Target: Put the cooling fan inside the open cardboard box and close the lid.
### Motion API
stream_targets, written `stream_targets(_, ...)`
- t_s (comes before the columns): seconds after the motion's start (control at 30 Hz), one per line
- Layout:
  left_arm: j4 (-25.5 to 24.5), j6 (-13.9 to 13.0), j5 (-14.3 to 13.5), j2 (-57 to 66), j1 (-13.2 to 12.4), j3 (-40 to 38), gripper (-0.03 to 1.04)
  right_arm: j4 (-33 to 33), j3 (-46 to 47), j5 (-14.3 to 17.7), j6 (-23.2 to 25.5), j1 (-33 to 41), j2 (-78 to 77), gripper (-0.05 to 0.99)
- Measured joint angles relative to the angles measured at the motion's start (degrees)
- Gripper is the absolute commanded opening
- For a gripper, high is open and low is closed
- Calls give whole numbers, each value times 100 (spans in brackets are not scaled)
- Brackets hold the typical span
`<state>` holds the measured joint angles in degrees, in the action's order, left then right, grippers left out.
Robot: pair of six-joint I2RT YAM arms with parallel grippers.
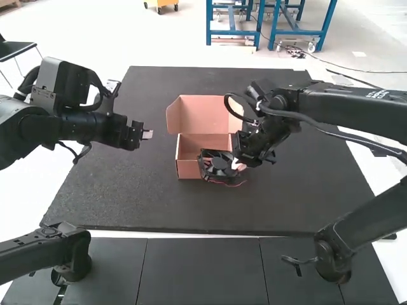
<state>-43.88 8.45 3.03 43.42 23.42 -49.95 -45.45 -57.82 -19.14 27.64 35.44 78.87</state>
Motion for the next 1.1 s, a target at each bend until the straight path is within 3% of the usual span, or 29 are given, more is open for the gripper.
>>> stream_targets(0.23,90,48,-2,2,0,0,97,262,-557,188,26,358,546,-2)
stream_targets(0.5,129,66,0,0,0,-2,97,450,-894,680,24,660,916,-2)
stream_targets(0.73,131,68,0,0,0,0,97,745,-898,1082,24,667,1113,-2)
stream_targets(1.1,129,107,0,-111,0,-2,97,1045,-1257,1384,2,330,1569,-2)
